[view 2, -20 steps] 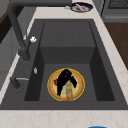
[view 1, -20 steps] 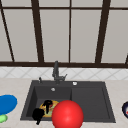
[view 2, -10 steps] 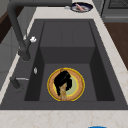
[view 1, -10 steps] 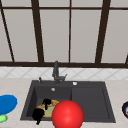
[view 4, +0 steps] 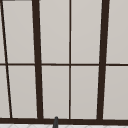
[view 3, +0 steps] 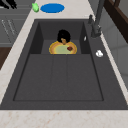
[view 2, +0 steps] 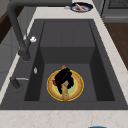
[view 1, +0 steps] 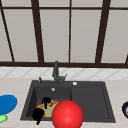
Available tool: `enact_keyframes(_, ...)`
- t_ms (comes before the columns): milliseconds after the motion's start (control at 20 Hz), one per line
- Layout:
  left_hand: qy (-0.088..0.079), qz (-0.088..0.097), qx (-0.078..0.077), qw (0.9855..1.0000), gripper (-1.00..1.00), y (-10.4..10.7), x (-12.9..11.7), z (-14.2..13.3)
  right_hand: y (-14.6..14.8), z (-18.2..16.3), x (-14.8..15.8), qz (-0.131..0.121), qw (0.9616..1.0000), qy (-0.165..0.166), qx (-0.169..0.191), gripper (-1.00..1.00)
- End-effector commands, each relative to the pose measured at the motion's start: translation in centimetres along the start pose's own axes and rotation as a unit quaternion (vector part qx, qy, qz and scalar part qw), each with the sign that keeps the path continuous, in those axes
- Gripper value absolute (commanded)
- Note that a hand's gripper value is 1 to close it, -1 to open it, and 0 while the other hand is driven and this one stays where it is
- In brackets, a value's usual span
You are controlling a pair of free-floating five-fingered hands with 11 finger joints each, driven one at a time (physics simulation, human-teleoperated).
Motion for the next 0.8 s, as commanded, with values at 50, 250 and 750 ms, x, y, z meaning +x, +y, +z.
enact_keyframes(50,0.0,0.0,0.0,1.0,0.0,0.0,0.0,0.0,-1.1,2.9,0.0,-0.003,0.9999,0.008,-0.011,1.0)
enact_keyframes(250,0.0,0.0,0.0,1.0,0.0,0.0,0.0,0.0,-2.0,3.3,-0.4,0.006,0.9996,0.008,-0.026,1.0)
enact_keyframes(750,0.0,0.0,0.0,1.0,0.0,0.0,0.0,0.0,-4.2,5.1,-0.4,0.059,0.9963,0.061,-0.01,1.0)
